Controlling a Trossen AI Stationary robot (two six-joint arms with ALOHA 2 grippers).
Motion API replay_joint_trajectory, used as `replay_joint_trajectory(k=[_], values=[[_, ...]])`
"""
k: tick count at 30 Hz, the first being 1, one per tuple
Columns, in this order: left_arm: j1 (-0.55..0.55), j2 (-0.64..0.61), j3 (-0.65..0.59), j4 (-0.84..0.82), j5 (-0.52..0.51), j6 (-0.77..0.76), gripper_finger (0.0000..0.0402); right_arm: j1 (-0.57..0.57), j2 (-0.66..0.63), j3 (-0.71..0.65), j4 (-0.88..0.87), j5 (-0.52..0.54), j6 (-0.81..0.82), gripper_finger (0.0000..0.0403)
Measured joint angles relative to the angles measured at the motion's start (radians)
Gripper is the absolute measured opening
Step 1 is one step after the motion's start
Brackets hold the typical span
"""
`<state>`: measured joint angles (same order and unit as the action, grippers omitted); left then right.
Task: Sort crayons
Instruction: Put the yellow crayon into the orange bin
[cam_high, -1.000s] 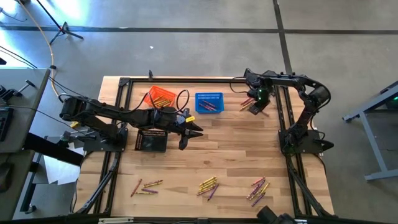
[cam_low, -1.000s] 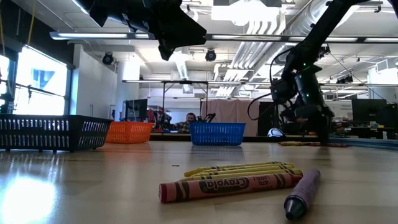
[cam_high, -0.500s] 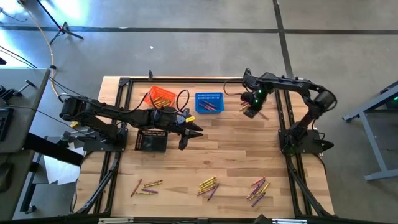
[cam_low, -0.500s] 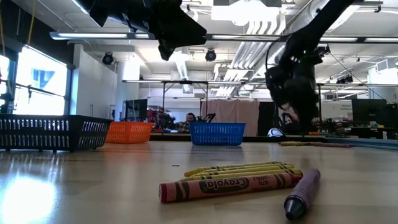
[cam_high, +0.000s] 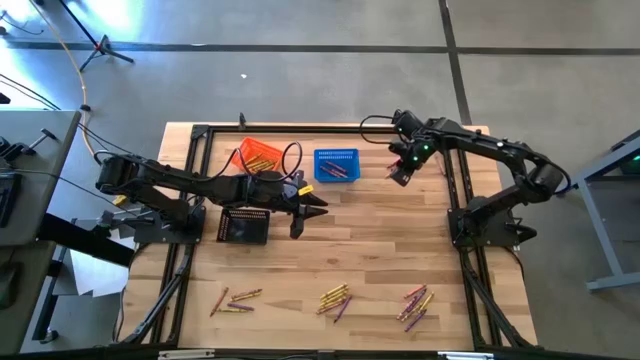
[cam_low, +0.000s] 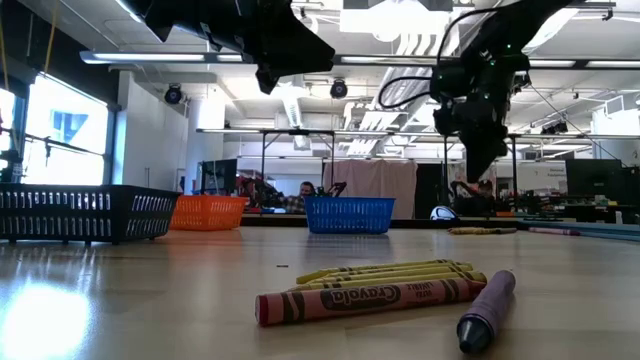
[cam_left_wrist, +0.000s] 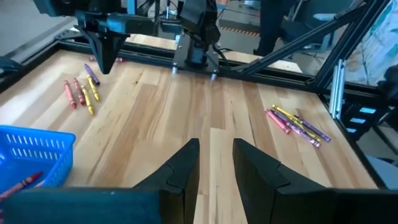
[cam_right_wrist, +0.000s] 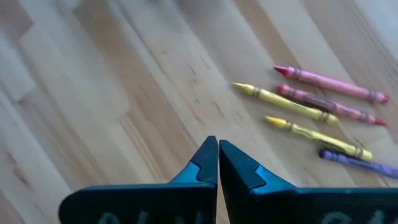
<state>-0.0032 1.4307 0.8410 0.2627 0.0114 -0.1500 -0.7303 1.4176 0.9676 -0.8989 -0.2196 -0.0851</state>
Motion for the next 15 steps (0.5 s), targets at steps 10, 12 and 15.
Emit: replay_joint_trajectory(k=[10,12,15], values=[[0.0,0.0,0.0,0.118,-0.002,0.059,0.0086,-0.01,0.108,0.0,-0.042,0.019,-0.038,0.0001],[0.0,0.0,0.0,0.14,-0.002,0.078,0.0086,-0.009,0.136,0.0,-0.061,0.052,-0.069,0.001],[0.001,0.0,0.0,0.189,-0.002,0.114,0.0086,-0.01,0.162,0.0,-0.094,0.125,-0.118,0.0038]])
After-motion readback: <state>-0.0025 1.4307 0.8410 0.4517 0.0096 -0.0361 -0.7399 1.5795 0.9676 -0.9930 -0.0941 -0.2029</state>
